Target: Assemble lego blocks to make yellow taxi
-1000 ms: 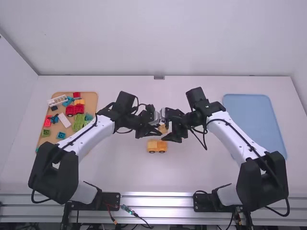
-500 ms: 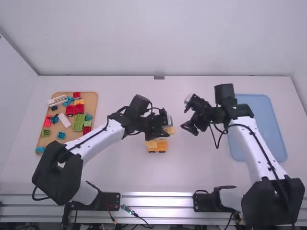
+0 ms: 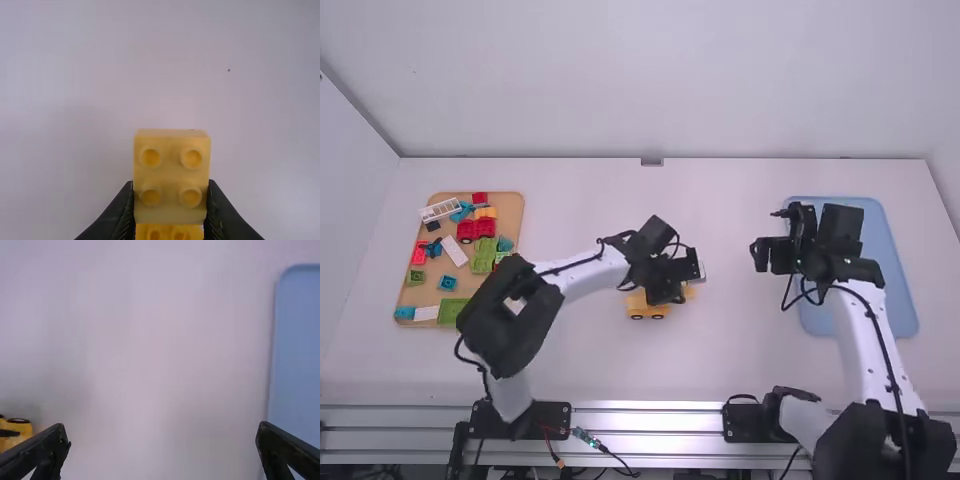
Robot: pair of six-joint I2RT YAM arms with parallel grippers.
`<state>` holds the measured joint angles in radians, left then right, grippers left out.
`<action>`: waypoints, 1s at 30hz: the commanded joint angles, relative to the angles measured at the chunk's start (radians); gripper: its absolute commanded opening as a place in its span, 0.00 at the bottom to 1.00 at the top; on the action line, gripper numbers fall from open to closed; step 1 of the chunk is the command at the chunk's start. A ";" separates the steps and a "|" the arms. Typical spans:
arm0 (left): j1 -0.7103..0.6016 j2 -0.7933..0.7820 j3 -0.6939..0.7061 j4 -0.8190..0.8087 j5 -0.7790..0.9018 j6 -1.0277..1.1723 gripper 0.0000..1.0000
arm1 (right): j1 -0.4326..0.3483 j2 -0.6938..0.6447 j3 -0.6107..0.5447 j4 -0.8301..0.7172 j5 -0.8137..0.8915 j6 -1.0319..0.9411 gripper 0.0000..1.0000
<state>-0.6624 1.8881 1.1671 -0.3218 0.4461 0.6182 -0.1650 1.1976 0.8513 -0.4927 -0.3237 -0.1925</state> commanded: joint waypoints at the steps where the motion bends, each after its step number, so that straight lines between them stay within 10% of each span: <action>1: -0.036 0.043 0.064 -0.023 -0.045 0.009 0.01 | 0.003 -0.054 -0.032 0.019 0.003 0.039 0.99; 24: -0.149 0.166 0.085 0.043 -0.257 -0.053 0.02 | 0.001 -0.128 -0.067 0.024 0.010 0.055 0.99; 30: -0.150 0.166 0.085 0.046 -0.279 -0.053 0.34 | 0.001 -0.127 -0.067 0.021 0.010 0.046 0.99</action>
<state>-0.8162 2.0422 1.2446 -0.2722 0.1852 0.5678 -0.1638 1.0870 0.7944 -0.4694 -0.3141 -0.1398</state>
